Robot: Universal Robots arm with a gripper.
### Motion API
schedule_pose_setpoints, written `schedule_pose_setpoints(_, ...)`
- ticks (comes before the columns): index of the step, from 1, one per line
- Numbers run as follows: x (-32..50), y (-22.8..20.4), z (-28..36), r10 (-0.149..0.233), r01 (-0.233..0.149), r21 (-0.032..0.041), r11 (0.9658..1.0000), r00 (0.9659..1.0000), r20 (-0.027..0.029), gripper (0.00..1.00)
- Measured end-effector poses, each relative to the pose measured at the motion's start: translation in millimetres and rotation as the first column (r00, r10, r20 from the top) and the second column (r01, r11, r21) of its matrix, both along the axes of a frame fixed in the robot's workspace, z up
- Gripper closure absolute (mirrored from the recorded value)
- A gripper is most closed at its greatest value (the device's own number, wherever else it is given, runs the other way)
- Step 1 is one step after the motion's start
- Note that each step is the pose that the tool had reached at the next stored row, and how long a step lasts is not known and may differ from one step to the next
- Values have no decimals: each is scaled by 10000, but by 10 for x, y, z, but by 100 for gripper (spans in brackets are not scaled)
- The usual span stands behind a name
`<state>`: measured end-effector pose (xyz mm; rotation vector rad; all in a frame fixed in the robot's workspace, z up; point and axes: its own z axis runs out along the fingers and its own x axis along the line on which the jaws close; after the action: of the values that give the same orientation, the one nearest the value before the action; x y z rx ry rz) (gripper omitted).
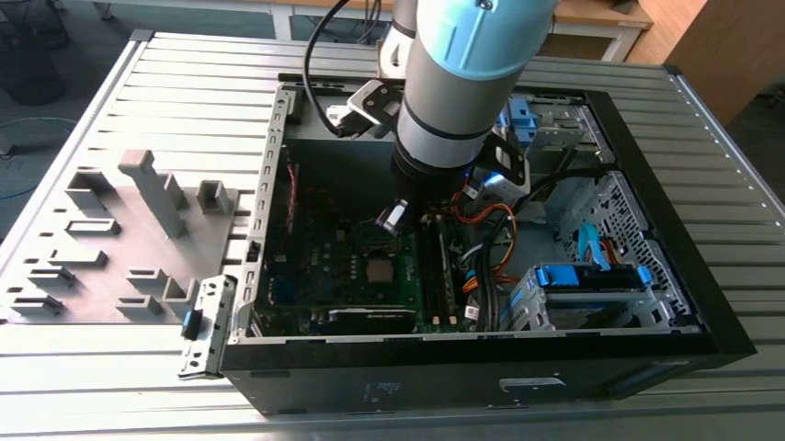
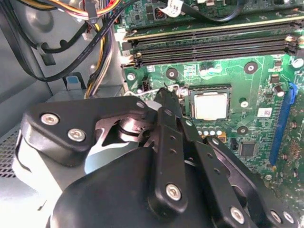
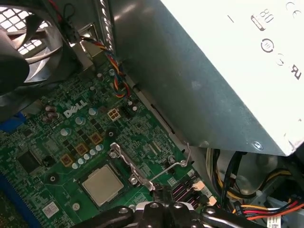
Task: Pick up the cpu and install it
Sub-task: 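Close the cpu cover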
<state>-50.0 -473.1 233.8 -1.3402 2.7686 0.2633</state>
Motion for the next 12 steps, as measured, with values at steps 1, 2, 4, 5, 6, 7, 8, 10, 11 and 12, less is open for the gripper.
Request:
schedule_pose_setpoints(1, 0, 0, 0, 105, -105, 0, 9999, 9999, 0, 89)
schedule_pose_setpoints(2, 0, 0, -1, 233, -233, 0, 9997, 9997, 0, 89)
schedule_pose_setpoints(4, 0, 0, -2, 532, -532, -1, 9986, 9986, 0, 89)
schedule_pose_setpoints(5, 0, 0, -3, 680, -680, 0, 9977, 9977, 0, 89)
schedule_pose_setpoints(6, 0, 0, -4, 828, -828, 0, 9966, 9966, 0, 89)
schedule_pose_setpoints(7, 0, 0, -4, 968, -968, 0, 9953, 9953, 0, 89)
schedule_pose_setpoints(8, 0, 0, -5, 1110, -1110, 0, 9938, 9938, 0, 89)
schedule_pose_setpoints(10, 0, 0, -6, 1399, -1399, 0, 9902, 9902, 0, 89)
schedule_pose_setpoints(11, 1, 0, -7, 1539, -1539, -1, 9881, 9881, 0, 89)
schedule_pose_setpoints(12, 1, 0, -8, 1673, -1673, 0, 9859, 9859, 0, 89)
